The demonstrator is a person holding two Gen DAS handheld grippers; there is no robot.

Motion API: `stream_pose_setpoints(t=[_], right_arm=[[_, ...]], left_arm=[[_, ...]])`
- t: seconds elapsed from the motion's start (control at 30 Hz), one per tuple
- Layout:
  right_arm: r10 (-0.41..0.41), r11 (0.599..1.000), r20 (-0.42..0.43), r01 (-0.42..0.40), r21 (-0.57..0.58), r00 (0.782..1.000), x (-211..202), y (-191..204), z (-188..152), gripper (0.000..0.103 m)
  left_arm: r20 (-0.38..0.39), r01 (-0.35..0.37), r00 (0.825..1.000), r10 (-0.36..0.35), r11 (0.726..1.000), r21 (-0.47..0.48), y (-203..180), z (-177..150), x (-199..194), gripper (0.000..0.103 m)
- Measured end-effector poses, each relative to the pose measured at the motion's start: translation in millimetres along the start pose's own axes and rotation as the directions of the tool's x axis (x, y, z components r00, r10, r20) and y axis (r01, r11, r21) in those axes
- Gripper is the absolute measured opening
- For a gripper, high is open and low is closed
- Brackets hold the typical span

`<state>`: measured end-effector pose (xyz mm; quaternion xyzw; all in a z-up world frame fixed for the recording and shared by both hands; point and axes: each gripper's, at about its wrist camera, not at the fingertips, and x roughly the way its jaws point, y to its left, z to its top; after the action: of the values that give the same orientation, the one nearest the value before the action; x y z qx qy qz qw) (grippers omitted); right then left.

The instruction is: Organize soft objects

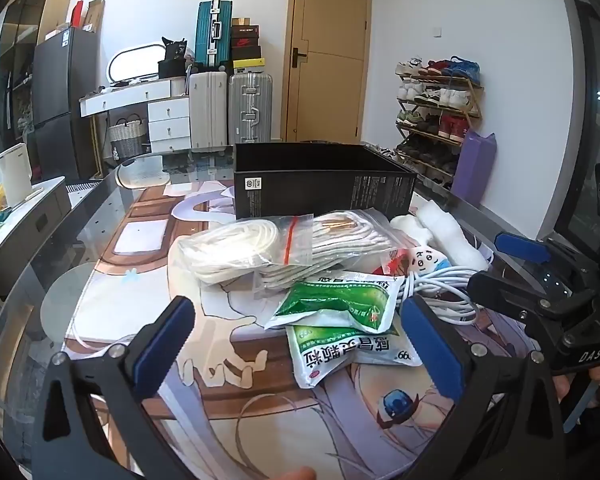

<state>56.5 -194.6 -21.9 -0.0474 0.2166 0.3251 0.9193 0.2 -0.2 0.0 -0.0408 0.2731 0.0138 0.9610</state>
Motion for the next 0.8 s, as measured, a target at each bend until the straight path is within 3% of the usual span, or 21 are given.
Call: stream_pose_setpoints(t=[0.8], right_arm=[[-0.011, 1.000, -0.017, 0.011, 0.010, 1.000, -1.6, -2.0, 2.2, 0.103]], left_arm=[[0.011, 0.014, 1.000, -0.014, 1.000, -0.005, -0.6, -0.1, 0.9, 0.103]])
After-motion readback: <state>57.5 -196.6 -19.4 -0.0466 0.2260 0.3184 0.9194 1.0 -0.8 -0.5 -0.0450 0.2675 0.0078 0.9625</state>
